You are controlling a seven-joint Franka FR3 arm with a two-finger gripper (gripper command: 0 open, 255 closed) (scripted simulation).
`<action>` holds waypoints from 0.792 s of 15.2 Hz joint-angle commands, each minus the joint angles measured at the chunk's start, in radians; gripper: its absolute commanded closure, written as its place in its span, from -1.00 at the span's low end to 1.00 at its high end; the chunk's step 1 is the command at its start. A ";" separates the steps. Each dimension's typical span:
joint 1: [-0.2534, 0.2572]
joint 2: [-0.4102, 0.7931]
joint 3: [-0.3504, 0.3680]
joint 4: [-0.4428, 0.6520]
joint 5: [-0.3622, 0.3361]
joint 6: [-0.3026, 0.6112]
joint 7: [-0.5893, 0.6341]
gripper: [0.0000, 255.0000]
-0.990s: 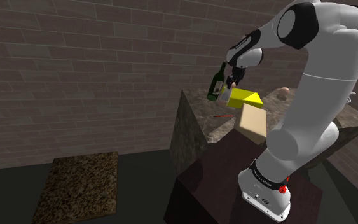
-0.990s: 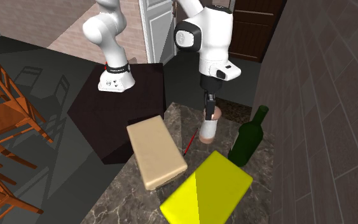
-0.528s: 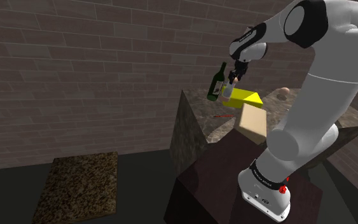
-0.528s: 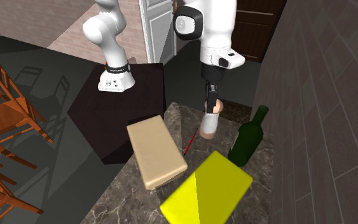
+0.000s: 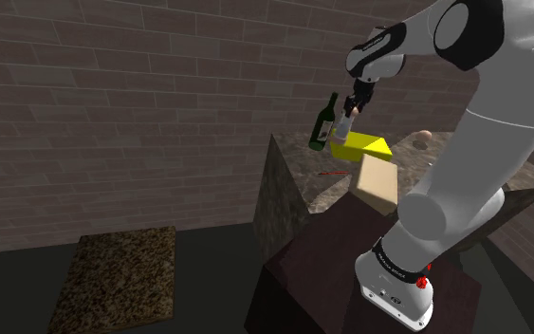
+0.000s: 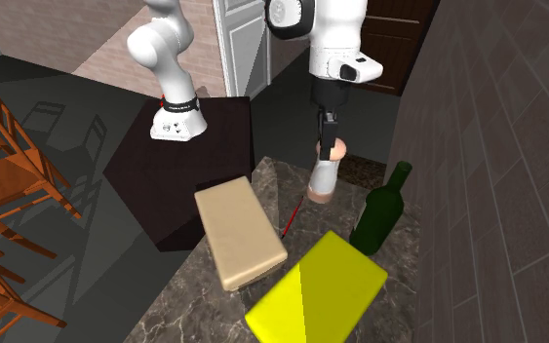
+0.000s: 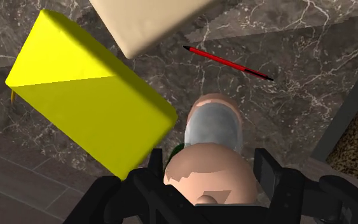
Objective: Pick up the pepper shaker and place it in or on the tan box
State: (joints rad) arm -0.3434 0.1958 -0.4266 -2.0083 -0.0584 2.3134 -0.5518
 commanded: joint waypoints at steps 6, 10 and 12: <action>-0.015 -0.109 -0.028 -0.052 -0.045 -0.044 -0.026 1.00; -0.045 -0.218 -0.062 -0.137 -0.095 -0.052 -0.067 1.00; -0.063 -0.270 -0.079 -0.172 -0.120 -0.061 -0.089 1.00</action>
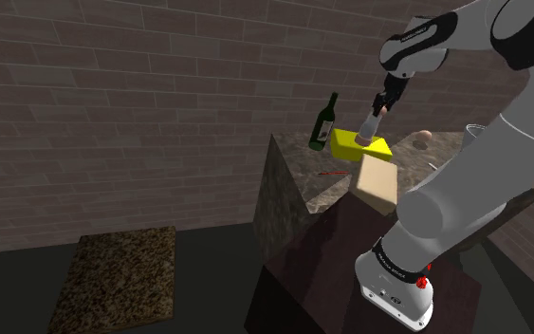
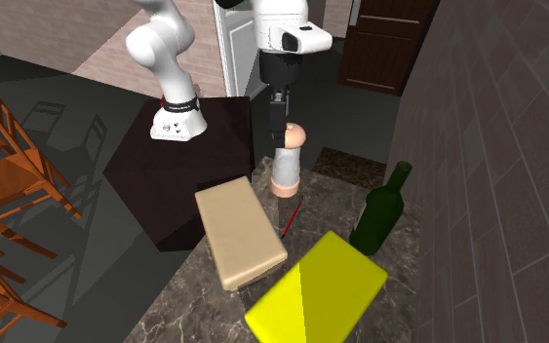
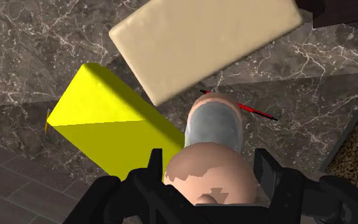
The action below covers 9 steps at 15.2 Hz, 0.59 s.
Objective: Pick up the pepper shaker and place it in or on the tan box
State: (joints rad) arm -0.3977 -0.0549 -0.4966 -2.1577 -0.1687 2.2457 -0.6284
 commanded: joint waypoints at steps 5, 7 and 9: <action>-0.061 -0.141 -0.051 -0.089 -0.071 -0.026 -0.075 1.00; -0.083 -0.186 -0.068 -0.107 -0.094 -0.043 -0.104 1.00; -0.106 -0.228 -0.086 -0.121 -0.115 -0.062 -0.136 1.00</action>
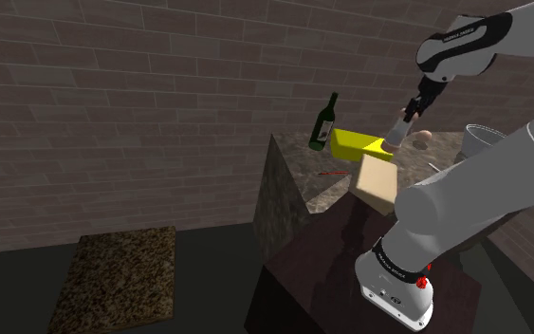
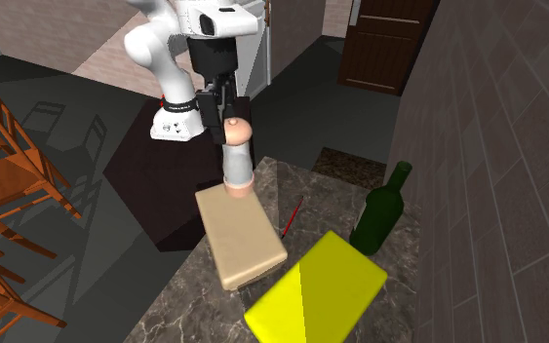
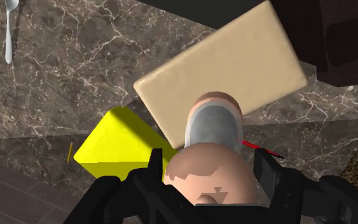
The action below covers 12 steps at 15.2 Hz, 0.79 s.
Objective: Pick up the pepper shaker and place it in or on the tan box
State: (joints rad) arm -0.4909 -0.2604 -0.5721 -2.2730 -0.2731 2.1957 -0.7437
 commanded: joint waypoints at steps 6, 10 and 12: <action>-0.031 -0.031 -0.037 -0.050 -0.025 0.030 -0.047 1.00; -0.030 -0.005 -0.050 -0.084 -0.022 0.089 -0.049 1.00; -0.029 0.010 -0.057 -0.100 -0.018 0.119 -0.050 1.00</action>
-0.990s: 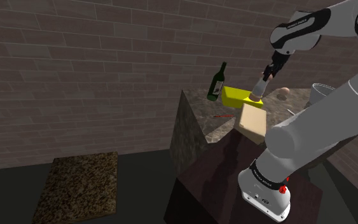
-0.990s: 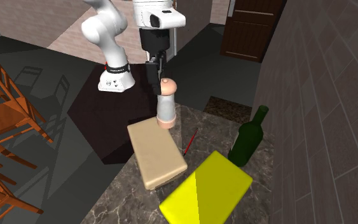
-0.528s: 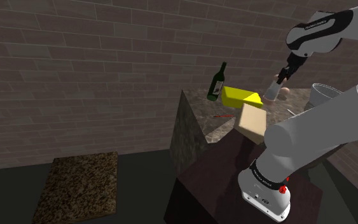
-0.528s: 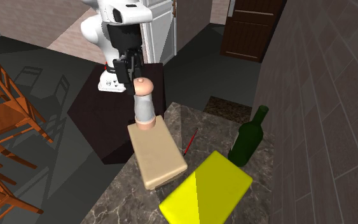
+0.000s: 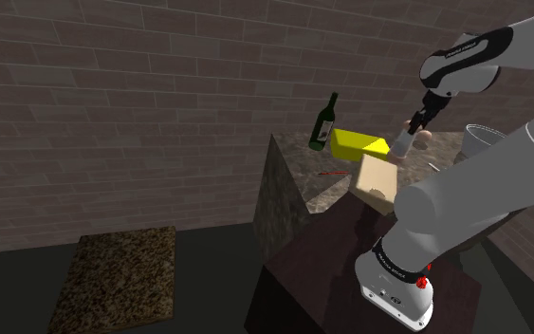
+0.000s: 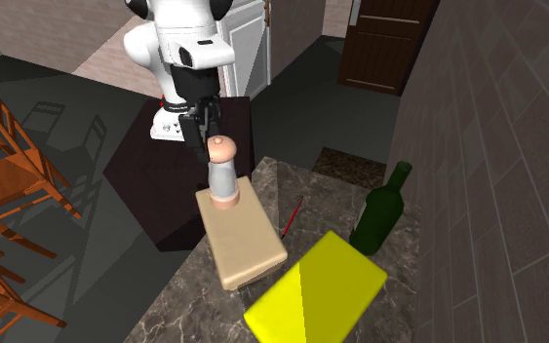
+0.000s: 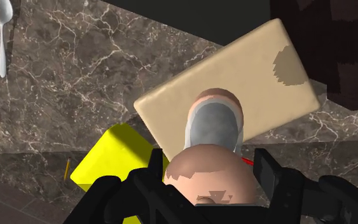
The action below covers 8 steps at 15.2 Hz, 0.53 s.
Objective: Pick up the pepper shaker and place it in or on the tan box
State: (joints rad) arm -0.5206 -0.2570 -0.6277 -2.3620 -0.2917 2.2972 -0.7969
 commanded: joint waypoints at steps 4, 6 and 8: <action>0.004 0.040 -0.015 -0.041 0.010 0.078 -0.003 1.00; 0.006 0.059 -0.022 -0.054 0.017 0.109 -0.007 1.00; 0.009 0.079 -0.029 -0.067 0.026 0.140 -0.013 1.00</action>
State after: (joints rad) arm -0.5139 -0.1904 -0.6534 -2.4230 -0.2718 2.4194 -0.8079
